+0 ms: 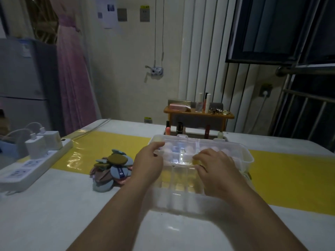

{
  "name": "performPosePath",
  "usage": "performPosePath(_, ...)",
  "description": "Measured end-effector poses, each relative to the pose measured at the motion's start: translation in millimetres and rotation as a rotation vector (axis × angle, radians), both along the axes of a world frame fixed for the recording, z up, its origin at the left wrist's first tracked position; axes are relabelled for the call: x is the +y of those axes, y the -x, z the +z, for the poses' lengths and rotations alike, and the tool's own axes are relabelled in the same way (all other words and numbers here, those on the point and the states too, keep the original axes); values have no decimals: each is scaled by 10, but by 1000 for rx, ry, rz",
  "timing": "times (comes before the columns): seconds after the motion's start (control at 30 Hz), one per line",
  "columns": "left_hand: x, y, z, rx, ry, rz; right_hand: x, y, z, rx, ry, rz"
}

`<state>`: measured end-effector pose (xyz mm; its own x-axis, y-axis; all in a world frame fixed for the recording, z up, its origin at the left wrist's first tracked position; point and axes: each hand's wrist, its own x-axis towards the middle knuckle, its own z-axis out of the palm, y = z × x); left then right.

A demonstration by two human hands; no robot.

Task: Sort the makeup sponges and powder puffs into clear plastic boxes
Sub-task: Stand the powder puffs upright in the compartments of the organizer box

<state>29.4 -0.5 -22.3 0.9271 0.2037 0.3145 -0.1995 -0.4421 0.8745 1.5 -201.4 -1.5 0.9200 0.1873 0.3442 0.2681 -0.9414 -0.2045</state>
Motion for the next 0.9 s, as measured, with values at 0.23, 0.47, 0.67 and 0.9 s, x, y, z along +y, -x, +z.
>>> performPosePath(0.23, 592, -21, 234, 167, -845, 377, -4, 9, 44, 46, 5, 7)
performPosePath(0.47, 1076, -153, -2, 567, -829, -5, -75, 71, 109, 196, 58, -33)
performPosePath(0.67, 1071, -186, -25, 590, -862, 76, -155, 97, 56, 195, -24, -30)
performPosePath(0.9, 1052, -266, -105, 501, -880, 194, -166, 80, 24, 190, -46, -19)
